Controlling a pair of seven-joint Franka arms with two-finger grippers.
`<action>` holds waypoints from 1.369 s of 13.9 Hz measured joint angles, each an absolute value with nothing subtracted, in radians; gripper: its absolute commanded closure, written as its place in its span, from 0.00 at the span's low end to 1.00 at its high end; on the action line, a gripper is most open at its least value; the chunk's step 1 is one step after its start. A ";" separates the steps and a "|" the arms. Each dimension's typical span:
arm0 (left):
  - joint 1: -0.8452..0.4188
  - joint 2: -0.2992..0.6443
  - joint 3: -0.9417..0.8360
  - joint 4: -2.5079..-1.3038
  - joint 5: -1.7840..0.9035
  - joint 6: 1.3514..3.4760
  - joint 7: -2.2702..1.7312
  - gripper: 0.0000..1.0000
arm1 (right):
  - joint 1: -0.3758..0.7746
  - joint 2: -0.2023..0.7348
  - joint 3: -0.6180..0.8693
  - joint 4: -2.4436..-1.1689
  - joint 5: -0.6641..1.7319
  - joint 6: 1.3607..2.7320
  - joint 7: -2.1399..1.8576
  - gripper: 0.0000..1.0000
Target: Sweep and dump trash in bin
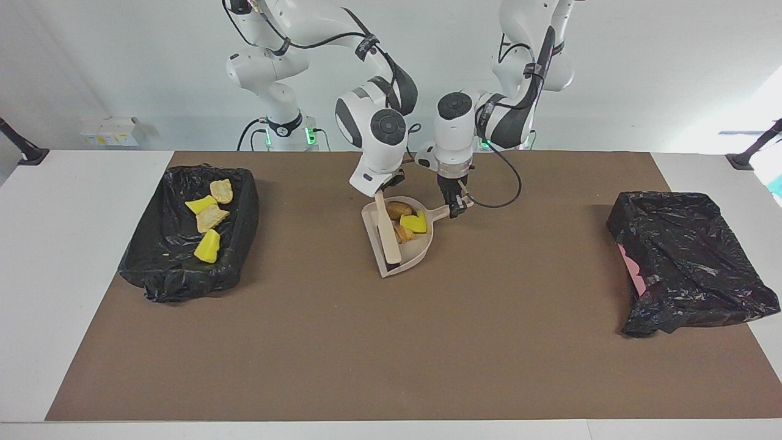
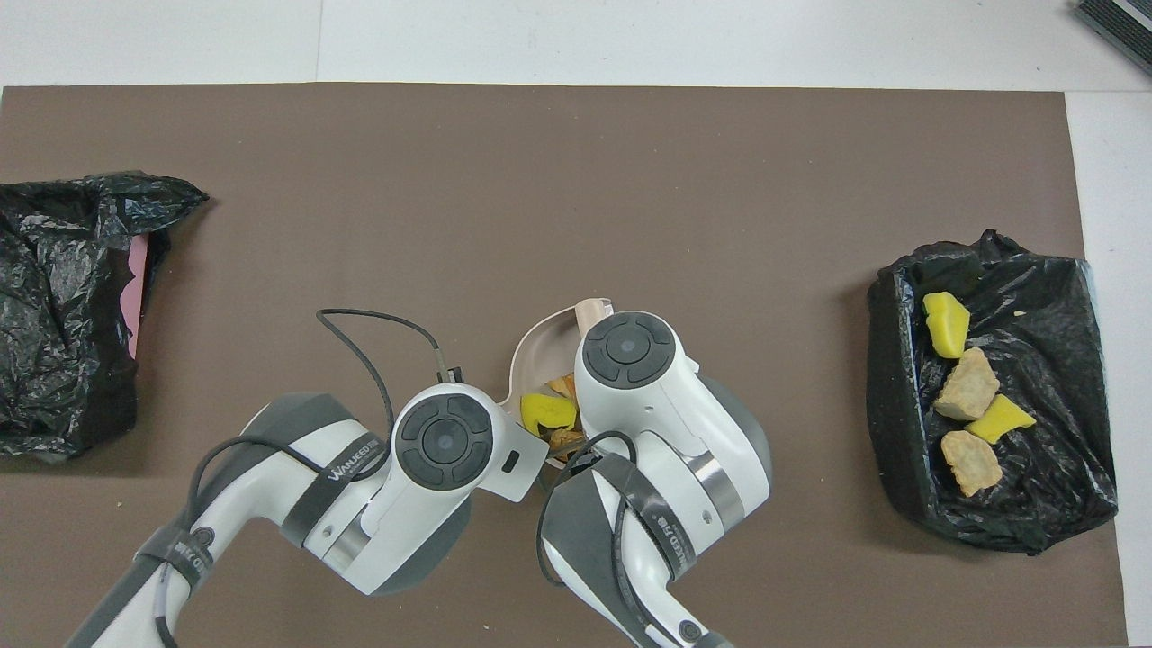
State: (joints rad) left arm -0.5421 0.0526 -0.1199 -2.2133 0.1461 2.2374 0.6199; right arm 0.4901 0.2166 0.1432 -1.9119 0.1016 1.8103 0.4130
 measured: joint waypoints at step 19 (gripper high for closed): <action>-0.085 0.087 -0.100 -1.834 0.001 1.958 1.223 1.00 | 0.650 -0.067 0.146 -2.098 0.269 1.784 0.653 1.00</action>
